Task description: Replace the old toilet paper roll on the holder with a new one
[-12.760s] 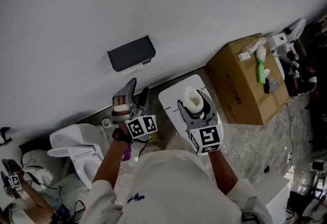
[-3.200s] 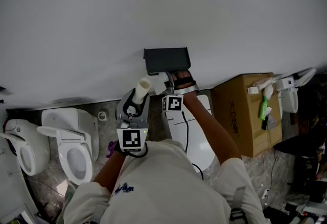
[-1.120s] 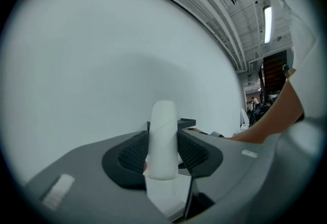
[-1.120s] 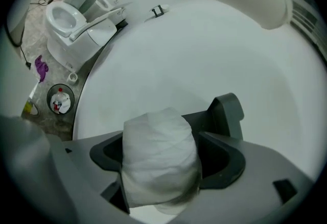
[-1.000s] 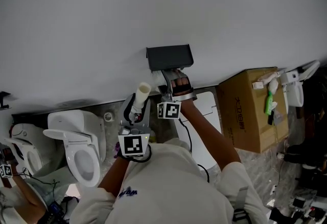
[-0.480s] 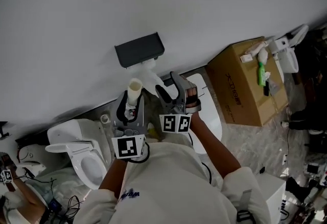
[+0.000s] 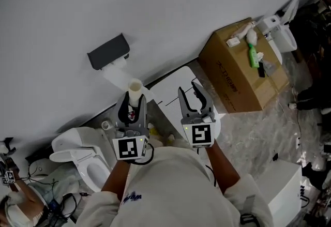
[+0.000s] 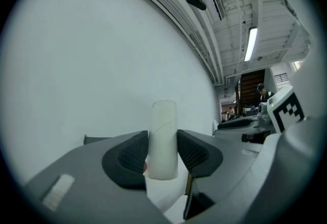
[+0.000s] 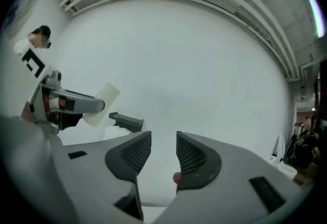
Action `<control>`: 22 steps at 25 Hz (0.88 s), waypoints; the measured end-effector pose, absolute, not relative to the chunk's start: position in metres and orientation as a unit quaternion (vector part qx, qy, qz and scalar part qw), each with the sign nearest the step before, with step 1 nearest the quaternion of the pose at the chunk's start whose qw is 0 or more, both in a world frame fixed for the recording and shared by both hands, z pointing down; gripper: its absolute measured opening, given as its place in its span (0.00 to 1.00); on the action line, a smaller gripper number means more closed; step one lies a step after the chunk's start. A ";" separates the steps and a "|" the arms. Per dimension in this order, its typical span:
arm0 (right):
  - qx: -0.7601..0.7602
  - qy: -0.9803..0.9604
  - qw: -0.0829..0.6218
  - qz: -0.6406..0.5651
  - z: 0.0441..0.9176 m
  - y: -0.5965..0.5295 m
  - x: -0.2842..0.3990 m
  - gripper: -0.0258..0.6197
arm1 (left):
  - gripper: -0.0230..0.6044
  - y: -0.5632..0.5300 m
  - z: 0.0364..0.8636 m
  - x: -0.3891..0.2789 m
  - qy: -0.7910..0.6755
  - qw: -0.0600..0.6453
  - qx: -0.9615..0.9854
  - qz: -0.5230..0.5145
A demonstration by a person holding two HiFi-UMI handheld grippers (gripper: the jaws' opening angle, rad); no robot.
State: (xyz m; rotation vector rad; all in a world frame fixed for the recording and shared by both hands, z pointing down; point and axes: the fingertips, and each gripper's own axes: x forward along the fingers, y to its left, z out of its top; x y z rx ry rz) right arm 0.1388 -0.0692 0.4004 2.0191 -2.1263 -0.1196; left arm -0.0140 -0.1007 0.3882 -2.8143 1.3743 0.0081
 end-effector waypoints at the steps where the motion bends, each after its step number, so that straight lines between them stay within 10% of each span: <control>1: 0.690 -0.718 0.085 -0.034 0.393 -0.058 0.149 0.26 | 0.33 -0.092 0.386 -0.004 0.433 0.010 -0.901 0.003; 6: 0.697 -0.716 0.044 -0.020 0.374 -0.007 0.187 0.05 | 0.33 -0.052 0.377 0.032 0.416 0.023 -0.909 0.002; 22: 0.706 -0.708 0.017 0.020 0.378 0.056 0.202 0.04 | 0.33 -0.016 0.369 0.025 0.417 0.047 -0.908 0.012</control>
